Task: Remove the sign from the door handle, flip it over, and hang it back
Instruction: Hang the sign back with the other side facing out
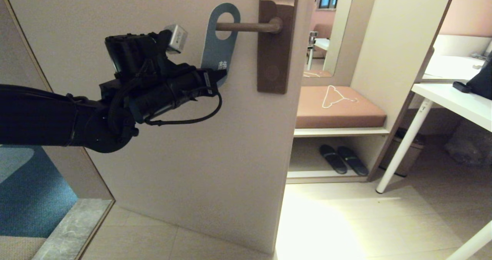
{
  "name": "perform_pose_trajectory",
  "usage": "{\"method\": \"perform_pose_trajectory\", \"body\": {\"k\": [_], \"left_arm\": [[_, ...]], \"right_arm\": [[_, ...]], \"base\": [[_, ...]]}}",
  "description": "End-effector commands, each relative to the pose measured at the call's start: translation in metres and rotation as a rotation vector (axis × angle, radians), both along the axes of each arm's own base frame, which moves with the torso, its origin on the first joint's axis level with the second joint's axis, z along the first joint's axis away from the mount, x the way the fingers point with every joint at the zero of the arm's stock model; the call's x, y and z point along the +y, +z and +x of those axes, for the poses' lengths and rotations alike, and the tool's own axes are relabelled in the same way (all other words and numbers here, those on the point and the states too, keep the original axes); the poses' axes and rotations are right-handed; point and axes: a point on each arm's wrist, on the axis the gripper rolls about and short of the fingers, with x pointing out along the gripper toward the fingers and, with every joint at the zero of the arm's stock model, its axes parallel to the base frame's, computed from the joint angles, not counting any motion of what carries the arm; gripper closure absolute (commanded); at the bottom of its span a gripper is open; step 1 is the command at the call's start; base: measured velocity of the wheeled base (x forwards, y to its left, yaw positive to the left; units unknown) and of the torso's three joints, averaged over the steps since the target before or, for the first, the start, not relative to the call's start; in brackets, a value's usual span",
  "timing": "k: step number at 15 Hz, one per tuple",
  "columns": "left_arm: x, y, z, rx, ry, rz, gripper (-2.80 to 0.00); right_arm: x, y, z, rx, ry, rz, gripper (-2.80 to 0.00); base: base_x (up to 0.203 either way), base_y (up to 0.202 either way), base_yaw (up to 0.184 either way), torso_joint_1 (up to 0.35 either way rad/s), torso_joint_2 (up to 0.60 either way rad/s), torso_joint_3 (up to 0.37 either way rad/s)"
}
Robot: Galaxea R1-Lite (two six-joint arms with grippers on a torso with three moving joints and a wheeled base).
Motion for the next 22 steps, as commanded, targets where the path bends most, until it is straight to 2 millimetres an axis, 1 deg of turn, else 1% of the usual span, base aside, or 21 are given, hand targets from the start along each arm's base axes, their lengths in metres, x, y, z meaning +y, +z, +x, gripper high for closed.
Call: {"method": "perform_pose_trajectory", "body": {"k": [1, 15, 18, 22], "left_arm": [[-0.008, 0.001, -0.004, -0.006, 0.001, -0.001, 0.0], [-0.053, 0.002, -0.033, -0.013, -0.031, 0.0, 0.0], [-0.058, 0.002, -0.036, -0.013, -0.024, 0.0, 0.0], [-0.057, 0.003, -0.037, -0.024, -0.011, 0.015, 0.0]], "right_arm": [[0.0, 0.0, 0.0, 0.0, 0.0, -0.001, 0.0], [0.0, 0.0, 0.0, 0.001, 0.0, 0.0, 0.0], [0.0, 0.0, 0.0, 0.0, 0.0, -0.001, 0.0], [0.0, 0.0, 0.0, 0.0, 0.0, -0.001, 0.0]], "base": [[0.0, 0.0, 0.0, 0.0, 0.0, 0.0], [0.0, 0.0, 0.0, 0.0, 0.0, 0.0], [0.0, 0.0, 0.0, 0.0, 0.0, 0.0], [0.0, 0.0, 0.0, 0.0, 0.0, 0.0]]}}
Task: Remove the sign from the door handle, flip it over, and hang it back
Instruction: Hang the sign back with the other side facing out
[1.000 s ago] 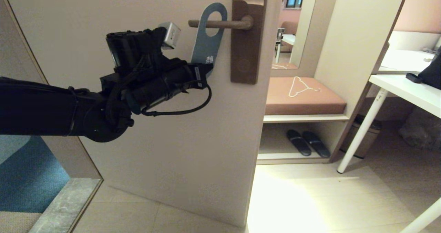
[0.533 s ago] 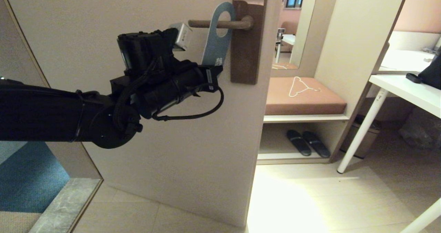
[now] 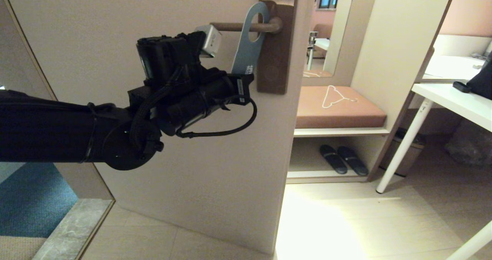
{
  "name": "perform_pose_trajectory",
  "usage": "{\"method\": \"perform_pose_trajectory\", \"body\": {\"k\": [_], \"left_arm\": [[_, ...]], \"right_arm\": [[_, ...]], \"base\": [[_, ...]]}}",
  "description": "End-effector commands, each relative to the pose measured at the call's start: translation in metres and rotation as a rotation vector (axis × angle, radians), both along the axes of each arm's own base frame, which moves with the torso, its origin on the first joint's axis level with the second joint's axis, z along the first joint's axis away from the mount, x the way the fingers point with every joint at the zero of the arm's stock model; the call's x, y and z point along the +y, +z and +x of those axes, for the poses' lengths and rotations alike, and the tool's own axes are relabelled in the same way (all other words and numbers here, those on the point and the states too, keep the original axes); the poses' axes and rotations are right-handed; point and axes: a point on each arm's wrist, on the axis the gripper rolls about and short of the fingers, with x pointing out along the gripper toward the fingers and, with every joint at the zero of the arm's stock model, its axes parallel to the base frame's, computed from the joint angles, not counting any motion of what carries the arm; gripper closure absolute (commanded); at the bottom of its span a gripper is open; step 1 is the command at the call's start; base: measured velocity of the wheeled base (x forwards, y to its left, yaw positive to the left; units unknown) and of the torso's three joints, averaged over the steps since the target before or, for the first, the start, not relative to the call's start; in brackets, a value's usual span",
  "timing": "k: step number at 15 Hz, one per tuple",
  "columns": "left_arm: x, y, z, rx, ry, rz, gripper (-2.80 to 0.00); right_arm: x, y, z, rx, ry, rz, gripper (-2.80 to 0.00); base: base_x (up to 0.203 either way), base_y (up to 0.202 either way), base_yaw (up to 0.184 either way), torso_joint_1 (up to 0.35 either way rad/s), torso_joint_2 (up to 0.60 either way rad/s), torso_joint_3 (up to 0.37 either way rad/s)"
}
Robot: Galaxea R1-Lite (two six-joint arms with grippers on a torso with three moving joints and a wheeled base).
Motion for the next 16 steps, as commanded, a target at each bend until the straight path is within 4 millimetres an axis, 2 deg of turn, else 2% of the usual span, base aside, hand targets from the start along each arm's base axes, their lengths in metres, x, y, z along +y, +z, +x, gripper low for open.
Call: {"method": "perform_pose_trajectory", "body": {"k": [1, 3, 4, 11, 16], "left_arm": [[0.001, 0.001, -0.001, -0.004, 0.0, -0.003, 0.0], [0.0, 0.001, -0.001, -0.01, 0.014, 0.006, 0.0], [0.0, 0.0, -0.001, -0.009, 0.021, 0.009, -2.8], [-0.01, 0.004, -0.018, -0.013, -0.033, -0.004, -2.8], [0.004, -0.002, -0.039, 0.02, -0.049, 0.016, -2.8]], "right_arm": [[0.0, 0.0, 0.0, 0.001, 0.0, 0.0, 0.0], [0.0, 0.0, 0.0, 0.001, 0.0, 0.0, 0.0], [0.0, 0.0, 0.0, 0.001, 0.0, 0.0, 0.0], [0.0, 0.0, 0.0, 0.001, 0.0, 0.0, 0.0], [0.0, 0.0, 0.0, 0.001, 0.0, 0.0, 0.0]], "base": [[0.0, 0.0, 0.0, 0.0, 0.0, 0.0], [0.0, 0.0, 0.0, 0.0, 0.0, 0.0], [0.0, 0.0, 0.0, 0.0, 0.0, 0.0], [0.0, 0.0, 0.0, 0.0, 0.0, 0.0], [0.0, 0.0, 0.0, 0.0, 0.0, 0.0]]}}
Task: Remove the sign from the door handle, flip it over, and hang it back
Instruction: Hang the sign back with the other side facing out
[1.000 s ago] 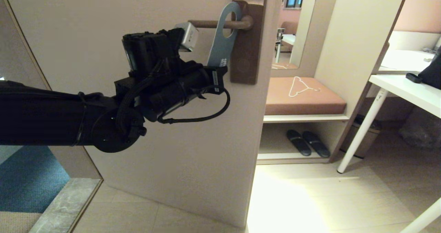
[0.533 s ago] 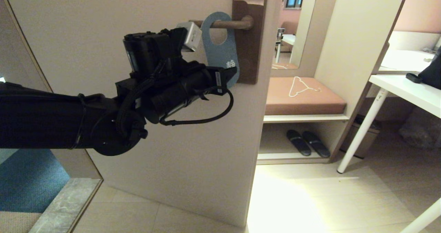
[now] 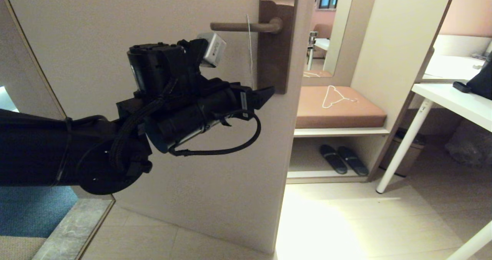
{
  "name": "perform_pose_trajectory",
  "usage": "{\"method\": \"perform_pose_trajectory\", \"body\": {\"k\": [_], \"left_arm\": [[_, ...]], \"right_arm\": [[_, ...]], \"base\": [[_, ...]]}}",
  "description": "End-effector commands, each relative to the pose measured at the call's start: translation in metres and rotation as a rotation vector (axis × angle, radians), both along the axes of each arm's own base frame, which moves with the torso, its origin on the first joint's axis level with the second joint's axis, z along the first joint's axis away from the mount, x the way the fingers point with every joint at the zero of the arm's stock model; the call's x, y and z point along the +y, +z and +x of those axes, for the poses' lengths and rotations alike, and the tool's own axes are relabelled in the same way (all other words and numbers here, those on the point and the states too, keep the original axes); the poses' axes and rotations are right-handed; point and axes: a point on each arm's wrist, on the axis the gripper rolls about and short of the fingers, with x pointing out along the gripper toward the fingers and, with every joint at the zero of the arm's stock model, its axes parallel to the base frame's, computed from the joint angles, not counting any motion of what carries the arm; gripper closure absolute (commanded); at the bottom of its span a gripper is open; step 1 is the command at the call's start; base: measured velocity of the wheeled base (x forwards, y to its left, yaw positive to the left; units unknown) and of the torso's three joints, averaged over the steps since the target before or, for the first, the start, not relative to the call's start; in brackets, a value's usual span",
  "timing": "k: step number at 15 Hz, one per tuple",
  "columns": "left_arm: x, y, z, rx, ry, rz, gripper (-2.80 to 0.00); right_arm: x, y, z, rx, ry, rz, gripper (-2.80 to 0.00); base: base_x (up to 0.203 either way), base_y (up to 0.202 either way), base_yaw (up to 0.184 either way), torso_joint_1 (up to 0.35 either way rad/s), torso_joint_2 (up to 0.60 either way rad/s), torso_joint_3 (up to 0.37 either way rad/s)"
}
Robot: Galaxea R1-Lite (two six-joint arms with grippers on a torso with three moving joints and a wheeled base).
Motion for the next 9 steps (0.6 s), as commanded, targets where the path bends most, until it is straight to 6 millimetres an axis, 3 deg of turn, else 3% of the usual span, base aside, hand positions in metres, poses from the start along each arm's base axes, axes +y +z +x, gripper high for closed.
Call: {"method": "perform_pose_trajectory", "body": {"k": [1, 4, 9], "left_arm": [[0.008, 0.005, -0.011, -0.008, -0.002, -0.009, -2.8], [0.021, 0.012, -0.021, -0.016, 0.005, -0.022, -2.8], [0.057, 0.024, -0.015, -0.025, 0.05, -0.063, -2.8]], "right_arm": [[0.0, 0.0, 0.0, 0.0, 0.0, -0.001, 0.0], [0.0, 0.0, 0.0, 0.0, 0.0, -0.001, 0.0], [0.0, 0.0, 0.0, 0.0, 0.0, -0.001, 0.0]], "base": [[0.0, 0.0, 0.0, 0.0, 0.0, 0.0], [0.0, 0.0, 0.0, 0.0, 0.0, 0.0], [0.0, 0.0, 0.0, 0.0, 0.0, 0.0]]}}
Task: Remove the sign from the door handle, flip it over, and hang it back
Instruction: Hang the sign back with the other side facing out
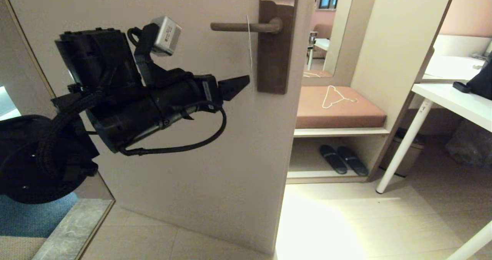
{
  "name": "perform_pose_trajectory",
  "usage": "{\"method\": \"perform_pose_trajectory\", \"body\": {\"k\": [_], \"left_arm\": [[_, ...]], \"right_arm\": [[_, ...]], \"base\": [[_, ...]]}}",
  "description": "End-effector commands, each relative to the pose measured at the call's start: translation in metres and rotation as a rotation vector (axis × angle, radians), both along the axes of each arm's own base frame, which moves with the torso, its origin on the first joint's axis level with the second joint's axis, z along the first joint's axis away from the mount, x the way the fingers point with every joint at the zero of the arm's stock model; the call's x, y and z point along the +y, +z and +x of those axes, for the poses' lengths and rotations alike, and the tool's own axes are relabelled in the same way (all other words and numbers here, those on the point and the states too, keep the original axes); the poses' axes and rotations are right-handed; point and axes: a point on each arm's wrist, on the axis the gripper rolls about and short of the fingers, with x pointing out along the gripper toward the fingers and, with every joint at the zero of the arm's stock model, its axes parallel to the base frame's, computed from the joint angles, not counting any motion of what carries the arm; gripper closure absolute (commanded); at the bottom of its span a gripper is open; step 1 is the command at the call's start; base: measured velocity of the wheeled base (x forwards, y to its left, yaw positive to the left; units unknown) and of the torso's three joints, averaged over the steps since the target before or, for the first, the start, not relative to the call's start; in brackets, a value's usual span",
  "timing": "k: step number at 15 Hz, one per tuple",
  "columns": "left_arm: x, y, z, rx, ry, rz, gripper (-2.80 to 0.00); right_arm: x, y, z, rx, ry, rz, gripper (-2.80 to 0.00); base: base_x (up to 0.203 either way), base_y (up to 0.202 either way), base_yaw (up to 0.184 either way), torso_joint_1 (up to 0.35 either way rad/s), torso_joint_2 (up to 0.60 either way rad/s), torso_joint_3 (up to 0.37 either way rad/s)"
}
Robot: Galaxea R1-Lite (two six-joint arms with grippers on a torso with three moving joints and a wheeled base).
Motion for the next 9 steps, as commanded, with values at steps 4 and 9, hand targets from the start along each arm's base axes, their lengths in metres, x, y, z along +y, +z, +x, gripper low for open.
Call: {"method": "perform_pose_trajectory", "body": {"k": [4, 9], "left_arm": [[0.012, 0.006, 0.001, -0.026, -0.003, -0.004, 0.0], [0.004, -0.009, 0.014, 0.015, -0.007, 0.018, 0.0]], "right_arm": [[0.0, 0.0, 0.0, 0.001, 0.0, 0.0, 0.0], [0.0, 0.0, 0.0, 0.001, 0.0, 0.0, 0.0]], "base": [[0.0, 0.0, 0.0, 0.0, 0.0, 0.0], [0.0, 0.0, 0.0, 0.0, 0.0, 0.0]]}}
